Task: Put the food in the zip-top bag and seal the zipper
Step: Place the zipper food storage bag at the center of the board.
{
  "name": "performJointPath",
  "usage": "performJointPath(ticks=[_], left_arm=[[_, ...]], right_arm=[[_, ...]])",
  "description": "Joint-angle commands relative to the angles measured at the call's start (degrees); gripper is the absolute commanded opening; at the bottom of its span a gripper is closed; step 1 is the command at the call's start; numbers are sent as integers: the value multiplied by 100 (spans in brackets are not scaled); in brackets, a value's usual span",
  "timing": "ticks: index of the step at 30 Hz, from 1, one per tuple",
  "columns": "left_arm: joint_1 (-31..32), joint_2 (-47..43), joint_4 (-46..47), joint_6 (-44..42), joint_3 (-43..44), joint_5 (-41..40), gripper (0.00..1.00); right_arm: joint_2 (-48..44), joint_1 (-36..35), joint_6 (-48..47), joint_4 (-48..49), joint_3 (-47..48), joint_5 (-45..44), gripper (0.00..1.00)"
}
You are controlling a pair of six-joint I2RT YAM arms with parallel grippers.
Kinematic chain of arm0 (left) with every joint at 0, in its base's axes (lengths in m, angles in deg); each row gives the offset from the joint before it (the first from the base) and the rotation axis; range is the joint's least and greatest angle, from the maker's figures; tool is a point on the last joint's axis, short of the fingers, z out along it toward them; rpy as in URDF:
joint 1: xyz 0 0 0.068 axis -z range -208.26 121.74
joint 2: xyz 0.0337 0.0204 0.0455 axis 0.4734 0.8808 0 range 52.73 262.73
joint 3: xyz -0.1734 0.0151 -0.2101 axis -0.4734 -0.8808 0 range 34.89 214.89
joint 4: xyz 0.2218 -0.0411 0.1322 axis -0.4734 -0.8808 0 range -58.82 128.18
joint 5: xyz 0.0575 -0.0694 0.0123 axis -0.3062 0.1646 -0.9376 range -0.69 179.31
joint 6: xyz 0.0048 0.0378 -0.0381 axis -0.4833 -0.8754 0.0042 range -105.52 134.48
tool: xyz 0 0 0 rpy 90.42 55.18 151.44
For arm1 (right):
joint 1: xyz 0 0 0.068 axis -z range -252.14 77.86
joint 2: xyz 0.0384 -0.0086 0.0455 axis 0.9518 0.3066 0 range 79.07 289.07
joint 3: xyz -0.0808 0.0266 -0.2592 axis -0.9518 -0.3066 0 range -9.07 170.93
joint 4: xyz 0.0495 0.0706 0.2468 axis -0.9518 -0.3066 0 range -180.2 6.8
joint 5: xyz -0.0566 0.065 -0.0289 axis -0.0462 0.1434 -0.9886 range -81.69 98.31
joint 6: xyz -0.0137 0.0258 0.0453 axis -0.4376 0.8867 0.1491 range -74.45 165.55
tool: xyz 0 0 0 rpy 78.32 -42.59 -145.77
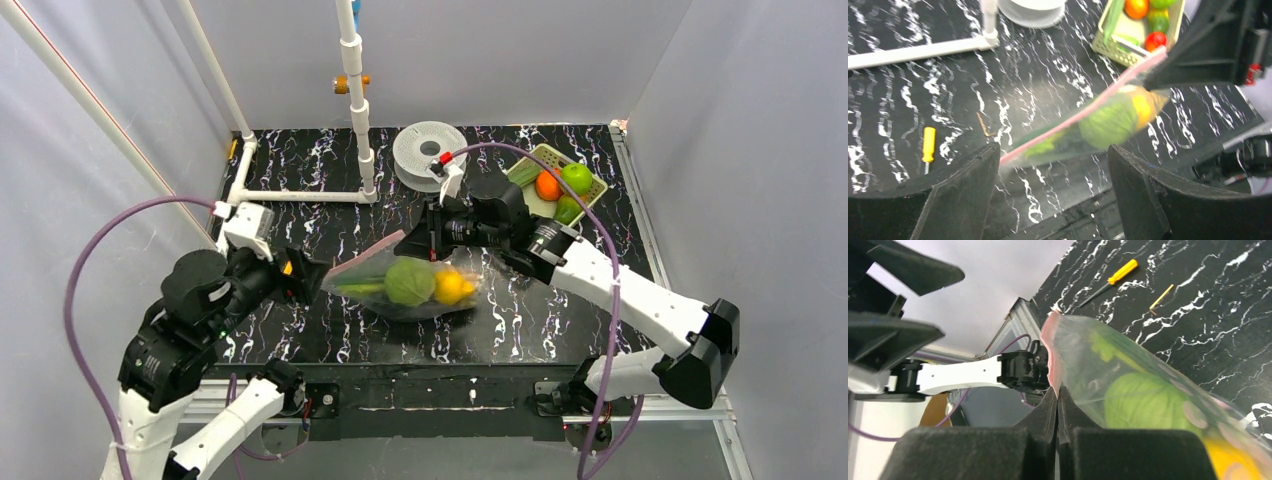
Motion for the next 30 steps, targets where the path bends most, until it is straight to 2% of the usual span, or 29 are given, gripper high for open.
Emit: performJointPath(ticks=[1, 4, 7, 11, 15, 20, 24, 30], left_arm=[[-19, -289, 80, -50, 453, -1092, 77], [-17, -568, 326, -22, 578, -1387, 78], [-18, -807, 532, -8, 582, -1574, 78], [-19, -825, 495, 10, 637, -1672, 78], [-19, -757, 384, 113, 705, -1613, 78], [-19, -685, 244, 241, 816, -1443, 78], [-19, -676, 9, 292, 933, -1307, 79], [-19, -773, -219, 344, 885, -1356, 79]], right_arm=[[-582, -133, 135, 154, 688, -72, 1], [-754, -221, 526, 414, 731, 103, 1], [-886, -235, 1146, 961, 393, 181, 1], [-938, -86, 1368, 985, -60, -645, 1], [-520, 596, 1406, 450, -318, -1440, 1], [599, 1413, 966, 353, -155, -1752, 1], [1456, 1490, 344, -96, 419, -2263, 1], [2045, 1484, -20, -379, 624, -2949, 1]])
